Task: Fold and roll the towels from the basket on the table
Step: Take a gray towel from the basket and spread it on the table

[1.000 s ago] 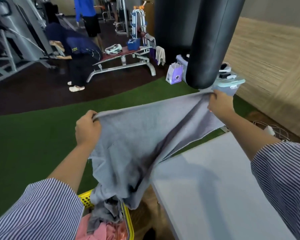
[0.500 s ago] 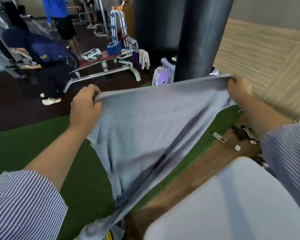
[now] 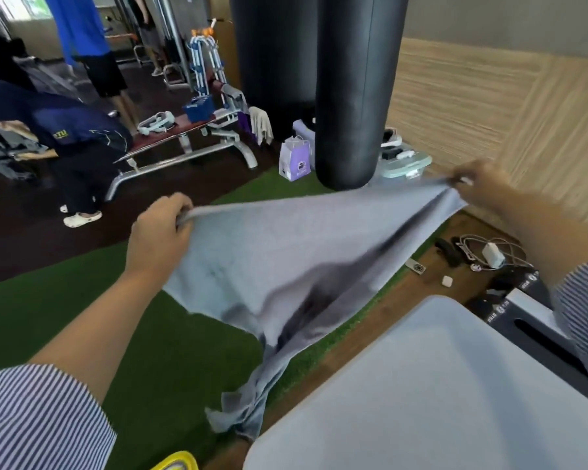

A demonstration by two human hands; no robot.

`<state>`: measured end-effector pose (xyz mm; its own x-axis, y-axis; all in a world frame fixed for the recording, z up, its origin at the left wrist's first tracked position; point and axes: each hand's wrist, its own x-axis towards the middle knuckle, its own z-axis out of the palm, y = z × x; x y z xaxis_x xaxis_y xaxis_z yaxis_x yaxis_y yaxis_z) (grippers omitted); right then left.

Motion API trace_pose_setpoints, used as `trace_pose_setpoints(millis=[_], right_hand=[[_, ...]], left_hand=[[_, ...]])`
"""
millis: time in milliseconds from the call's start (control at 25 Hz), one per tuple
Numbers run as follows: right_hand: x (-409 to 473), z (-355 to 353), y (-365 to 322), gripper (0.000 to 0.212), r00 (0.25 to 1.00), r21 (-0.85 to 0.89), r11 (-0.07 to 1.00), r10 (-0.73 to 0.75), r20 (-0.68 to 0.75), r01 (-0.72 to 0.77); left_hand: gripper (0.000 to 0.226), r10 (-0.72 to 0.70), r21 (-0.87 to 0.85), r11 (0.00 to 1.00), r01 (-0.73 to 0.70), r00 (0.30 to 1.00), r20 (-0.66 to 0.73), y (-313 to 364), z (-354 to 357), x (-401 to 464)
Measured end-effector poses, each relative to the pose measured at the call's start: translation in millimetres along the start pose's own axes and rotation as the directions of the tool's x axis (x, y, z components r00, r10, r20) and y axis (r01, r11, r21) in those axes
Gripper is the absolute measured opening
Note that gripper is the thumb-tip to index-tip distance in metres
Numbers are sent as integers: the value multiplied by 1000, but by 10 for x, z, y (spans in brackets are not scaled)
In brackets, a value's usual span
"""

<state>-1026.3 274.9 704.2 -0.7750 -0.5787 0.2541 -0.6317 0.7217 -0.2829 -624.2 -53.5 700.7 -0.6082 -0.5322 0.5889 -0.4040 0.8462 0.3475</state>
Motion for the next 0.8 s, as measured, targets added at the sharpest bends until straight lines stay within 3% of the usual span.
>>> trace_pose_setpoints(millis=[120,280,400,560,640,800], right_hand=[[-127,299,192,17,997,-203,977,-63,53,73],[-145,687,202,15,991,-242,970,51,125,-20],[-108,933,184,20,980,-237,967,128,150,-91],[137,812,142,30,981,-71,979,189,-38,-192],[126,726,192,30,976,10,978,209,-63,-208],[-427,732,612,23,982,-84,979,188,38,-184]], left_hand=[[22,-46,19,999,46,999,0,-102,32,-165],[25,-107,0,994,107,994,28,-213,108,-331],[22,-157,-40,986,164,978,136,-298,373,-448],[19,-189,-96,975,201,975,119,-260,608,-264],[18,-188,-128,970,206,972,143,-211,657,-255],[24,-91,-113,985,130,950,299,-21,714,-808]])
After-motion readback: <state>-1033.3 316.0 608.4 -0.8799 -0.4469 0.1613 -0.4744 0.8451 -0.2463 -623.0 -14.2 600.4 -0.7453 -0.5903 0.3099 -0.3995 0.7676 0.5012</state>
